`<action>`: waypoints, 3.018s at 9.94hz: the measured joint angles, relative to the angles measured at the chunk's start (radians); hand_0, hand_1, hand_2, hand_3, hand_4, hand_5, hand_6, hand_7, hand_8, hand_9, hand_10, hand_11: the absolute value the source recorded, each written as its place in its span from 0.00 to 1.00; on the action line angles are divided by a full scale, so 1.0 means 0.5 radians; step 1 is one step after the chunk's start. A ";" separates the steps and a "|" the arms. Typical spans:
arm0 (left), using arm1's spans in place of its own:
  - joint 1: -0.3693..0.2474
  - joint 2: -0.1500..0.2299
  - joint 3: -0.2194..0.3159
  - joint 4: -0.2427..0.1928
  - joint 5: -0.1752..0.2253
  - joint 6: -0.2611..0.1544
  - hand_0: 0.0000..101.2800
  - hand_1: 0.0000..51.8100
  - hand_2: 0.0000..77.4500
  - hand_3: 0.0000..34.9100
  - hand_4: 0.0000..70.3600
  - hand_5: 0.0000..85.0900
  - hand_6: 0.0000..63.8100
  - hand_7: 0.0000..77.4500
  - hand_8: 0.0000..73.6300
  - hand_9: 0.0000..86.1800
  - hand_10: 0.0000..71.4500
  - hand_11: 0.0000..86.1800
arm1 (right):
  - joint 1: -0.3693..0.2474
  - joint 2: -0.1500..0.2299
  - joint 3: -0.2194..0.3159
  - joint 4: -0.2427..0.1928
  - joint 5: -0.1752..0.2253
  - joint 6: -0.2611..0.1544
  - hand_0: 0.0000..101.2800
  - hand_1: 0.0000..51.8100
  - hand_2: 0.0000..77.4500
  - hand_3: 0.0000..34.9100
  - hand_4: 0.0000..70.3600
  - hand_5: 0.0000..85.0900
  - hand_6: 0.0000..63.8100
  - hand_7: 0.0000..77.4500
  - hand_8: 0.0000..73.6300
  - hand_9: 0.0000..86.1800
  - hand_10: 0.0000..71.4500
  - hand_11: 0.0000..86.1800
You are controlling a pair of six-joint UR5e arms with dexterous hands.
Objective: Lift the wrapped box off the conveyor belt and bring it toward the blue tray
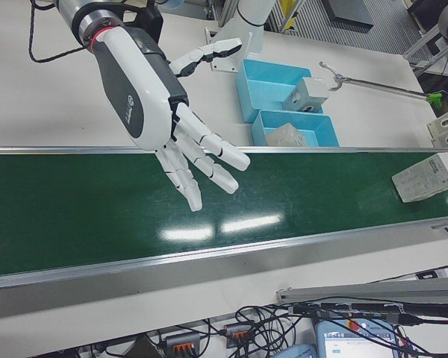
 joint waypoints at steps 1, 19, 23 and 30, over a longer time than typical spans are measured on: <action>0.000 0.000 0.000 0.000 0.000 0.000 0.00 0.00 0.01 0.00 0.00 0.01 0.00 0.01 0.01 0.00 0.01 0.00 | 0.013 0.002 0.005 0.006 -0.001 -0.063 0.35 0.13 0.15 0.86 0.07 0.13 0.00 0.11 0.00 0.03 0.11 0.14; 0.000 0.000 0.000 0.000 0.000 0.000 0.00 0.00 0.01 0.00 0.00 0.01 0.00 0.01 0.01 0.01 0.01 0.00 | -0.035 -0.038 -0.094 0.134 0.077 -0.194 0.25 0.11 0.11 0.00 0.34 0.09 0.03 0.01 0.00 0.02 0.07 0.04; 0.000 0.000 0.000 0.000 0.000 0.000 0.00 0.00 0.01 0.00 0.00 0.01 0.00 0.01 0.01 0.00 0.01 0.00 | -0.074 -0.139 -0.146 0.141 0.070 -0.047 0.24 0.03 0.08 0.25 0.05 0.07 0.01 0.01 0.00 0.02 0.02 0.03; 0.000 0.000 0.000 0.000 0.000 0.000 0.00 0.00 0.01 0.00 0.00 0.01 0.00 0.01 0.01 0.01 0.01 0.00 | -0.117 -0.162 -0.274 0.189 0.071 0.108 0.27 0.08 0.10 0.86 0.00 0.08 0.00 0.01 0.00 0.02 0.01 0.03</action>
